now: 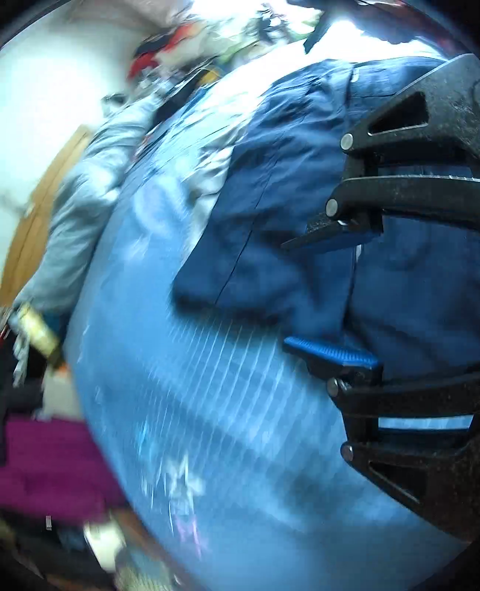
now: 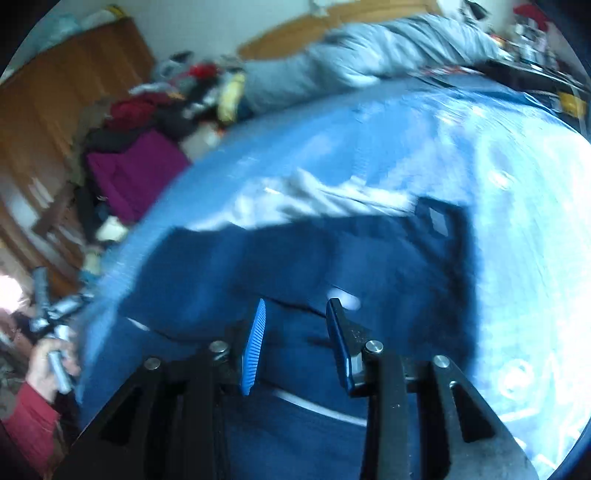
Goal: Fold small clothes
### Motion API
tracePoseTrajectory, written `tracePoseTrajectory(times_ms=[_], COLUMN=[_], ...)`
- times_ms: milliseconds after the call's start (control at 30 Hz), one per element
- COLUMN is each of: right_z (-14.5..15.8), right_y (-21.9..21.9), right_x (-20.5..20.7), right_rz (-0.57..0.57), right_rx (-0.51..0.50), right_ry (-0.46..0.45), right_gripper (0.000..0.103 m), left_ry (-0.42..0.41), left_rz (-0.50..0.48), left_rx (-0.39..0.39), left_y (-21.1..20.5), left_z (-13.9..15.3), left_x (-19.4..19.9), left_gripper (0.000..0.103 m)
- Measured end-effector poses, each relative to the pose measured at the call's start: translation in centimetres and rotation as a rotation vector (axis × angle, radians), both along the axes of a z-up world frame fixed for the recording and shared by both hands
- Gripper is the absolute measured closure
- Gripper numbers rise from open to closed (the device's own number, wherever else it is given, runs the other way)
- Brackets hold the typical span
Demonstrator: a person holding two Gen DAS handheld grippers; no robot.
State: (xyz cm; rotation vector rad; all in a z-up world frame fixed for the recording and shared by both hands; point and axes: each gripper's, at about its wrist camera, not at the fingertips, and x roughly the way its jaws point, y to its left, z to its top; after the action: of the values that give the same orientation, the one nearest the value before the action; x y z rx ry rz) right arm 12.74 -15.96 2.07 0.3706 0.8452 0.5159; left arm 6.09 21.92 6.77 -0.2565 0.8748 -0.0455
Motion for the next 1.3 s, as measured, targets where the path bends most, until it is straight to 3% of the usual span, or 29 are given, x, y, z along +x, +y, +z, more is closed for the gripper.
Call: tracePoseTrajectory(times_ms=[67,100,133,233,367,533,567,633,667,833,967,1033,1100,1133,1200,1267,1300], right_z=[0.7,0.8,0.7,0.0,-2.4,-5.7,-6.3,-7.3,-7.5,-8.3,-9.3,-9.4,-8.0,-6.8,-4.2,-1.9,-0.7], right_y=[3.3,5.2,7.5,15.3,26.2,35.2,36.3,37.9,38.3,39.1,39.1,38.3,37.3,36.5,34.0,30.1,27.8], right_x=[1.7,2.7,3.8,7.1,10.1,13.6,14.4,16.1,17.0,21.9,27.0,28.7,29.1,28.9,27.7,24.9,23.1], right_rz=[0.106,0.160,0.225,0.427,0.700,0.867,0.876,0.879,0.870,0.813,0.666,0.606,0.544,0.516,0.510,0.513,0.513], right_rx=[0.057,0.087,0.112,0.141,0.130,0.212,0.223,0.244,0.252,0.299,0.287,0.266,0.178,0.147,0.191,0.222,0.216], right_ry=[-0.005,0.001,0.011,0.063,0.156,0.317,0.342,0.376,0.376,0.363,0.370,0.353,0.280,0.242,0.189,0.133,0.099], right_gripper=[0.066,0.069,0.073,0.073,0.073,0.077,0.081,0.100,0.103,0.103,0.103,0.103,0.103,0.088,0.086,0.079,0.068], left_ry=[0.071,0.107,0.102,0.047,0.027,0.012,0.010,0.006,0.004,0.000,0.000,0.002,0.005,0.006,0.010,0.019,0.029], left_rz=[0.036,0.077,0.099,0.100,0.104,0.109,0.109,0.109,0.108,0.104,0.106,0.108,0.107,0.107,0.107,0.113,0.124], left_rx=[0.016,0.019,0.008,-0.060,-0.050,-0.148,-0.158,-0.160,-0.152,-0.151,-0.166,-0.157,-0.150,-0.153,-0.180,-0.269,-0.318], left_y=[0.8,1.6,2.4,4.4,4.3,5.0,4.7,4.8,4.7,4.5,4.5,4.4,4.4,4.4,4.8,5.9,6.6], left_z=[-2.4,-3.5,-4.1,-4.3,-4.3,-5.0,-5.2,-5.1,-5.1,-5.1,-5.3,-5.3,-5.2,-5.1,-5.2,-5.2,-5.1], left_x=[0.9,0.8,0.6,-0.7,-1.2,-1.9,-1.7,-1.9,-1.9,-1.7,-1.6,-1.7,-1.6,-1.5,-1.3,-1.3,-1.6], left_gripper=[0.065,0.077,0.097,0.100,0.101,0.101,0.101,0.101,0.101,0.101,0.101,0.101,0.101,0.101,0.101,0.101,0.101])
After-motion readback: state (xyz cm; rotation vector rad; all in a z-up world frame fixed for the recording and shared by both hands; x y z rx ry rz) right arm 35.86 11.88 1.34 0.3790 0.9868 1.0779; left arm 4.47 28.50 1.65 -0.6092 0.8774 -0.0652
